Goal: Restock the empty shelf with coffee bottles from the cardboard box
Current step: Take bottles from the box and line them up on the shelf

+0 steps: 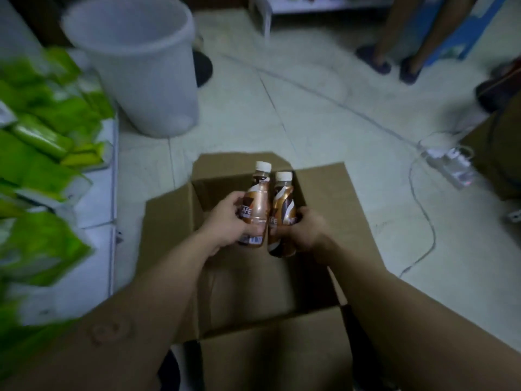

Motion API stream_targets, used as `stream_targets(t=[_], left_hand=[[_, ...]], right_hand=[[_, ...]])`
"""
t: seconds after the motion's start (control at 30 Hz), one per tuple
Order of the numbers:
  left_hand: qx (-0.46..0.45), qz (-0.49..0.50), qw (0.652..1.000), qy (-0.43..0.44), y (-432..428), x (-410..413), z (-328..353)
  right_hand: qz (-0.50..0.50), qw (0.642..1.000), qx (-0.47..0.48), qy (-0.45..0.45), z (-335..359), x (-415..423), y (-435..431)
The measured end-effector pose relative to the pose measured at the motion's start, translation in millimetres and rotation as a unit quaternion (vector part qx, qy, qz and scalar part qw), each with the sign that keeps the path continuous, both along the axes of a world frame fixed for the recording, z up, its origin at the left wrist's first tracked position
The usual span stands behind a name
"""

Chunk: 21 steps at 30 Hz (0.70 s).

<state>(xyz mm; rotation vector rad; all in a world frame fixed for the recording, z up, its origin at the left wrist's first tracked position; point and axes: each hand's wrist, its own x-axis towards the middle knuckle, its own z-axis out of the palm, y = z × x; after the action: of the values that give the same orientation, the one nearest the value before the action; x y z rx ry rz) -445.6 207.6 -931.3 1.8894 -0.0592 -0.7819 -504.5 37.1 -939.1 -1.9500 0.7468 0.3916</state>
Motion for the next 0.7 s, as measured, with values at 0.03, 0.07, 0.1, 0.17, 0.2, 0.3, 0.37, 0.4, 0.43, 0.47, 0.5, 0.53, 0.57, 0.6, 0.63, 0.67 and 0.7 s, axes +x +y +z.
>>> stream_targets(t=[0.03, 0.07, 0.1, 0.17, 0.2, 0.3, 0.37, 0.4, 0.43, 0.47, 0.5, 0.53, 0.57, 0.6, 0.63, 0.67, 0.7], left_hand=[[-0.011, 0.003, 0.999, -0.031, 0, -3, 29], [-0.021, 0.003, 0.998, -0.058, 0, -7, 57], [-0.029, 0.004, 0.996, -0.085, 1, -12, 84], [-0.04, 0.011, 0.99, -0.138, 6, -26, 134], [-0.046, 0.016, 0.986, -0.16, 9, -33, 157], [-0.07, 0.026, 0.971, -0.227, 18, -56, 218], [-0.085, 0.021, 0.96, -0.268, 25, -71, 257], [-0.085, 0.015, 0.954, -0.286, 28, -80, 277], [-0.083, 0.013, 0.948, -0.306, 31, -89, 295], [-0.084, 0.01, 0.943, -0.323, 33, -98, 314], [-0.084, 0.008, 0.937, -0.338, 36, -107, 332], [-0.081, 0.003, 0.932, -0.353, 38, -116, 349], [-0.077, -0.001, 0.928, -0.365, 40, -123, 363], [-0.076, -0.003, 0.923, -0.378, 43, -130, 376], [-0.075, -0.004, 0.918, -0.39, 47, -136, 389], [-0.071, -0.006, 0.913, -0.401, 51, -143, 401], [-0.07, -0.007, 0.909, -0.41, 56, -149, 412]], right_hand=[[0.0, 0.999, 0.002, -0.032, 28, -2, 0], [0.001, 0.998, 0.004, -0.062, 55, -7, -1], [0.002, 0.996, 0.002, -0.091, 82, -12, -1], [-0.001, 0.988, -0.003, -0.154, 135, -25, 2], [-0.002, 0.983, -0.003, -0.184, 160, -33, 5], [0.004, 0.966, -0.005, -0.26, 221, -58, 11], [0.01, 0.951, -0.008, -0.309, 257, -73, 15], [0.012, 0.945, -0.007, -0.327, 273, -82, 17], [0.014, 0.94, -0.007, -0.342, 290, -90, 19], [0.014, 0.934, -0.008, -0.358, 306, -99, 22], [0.016, 0.928, -0.01, -0.373, 323, -108, 25], [0.018, 0.923, -0.015, -0.384, 338, -116, 28], [0.019, 0.919, -0.022, -0.393, 352, -124, 31], [0.018, 0.914, -0.027, -0.404, 365, -130, 35], [0.017, 0.91, -0.034, -0.414, 377, -136, 39], [0.015, 0.904, -0.039, -0.426, 388, -141, 43], [0.013, 0.898, -0.044, -0.437, 399, -146, 49]])
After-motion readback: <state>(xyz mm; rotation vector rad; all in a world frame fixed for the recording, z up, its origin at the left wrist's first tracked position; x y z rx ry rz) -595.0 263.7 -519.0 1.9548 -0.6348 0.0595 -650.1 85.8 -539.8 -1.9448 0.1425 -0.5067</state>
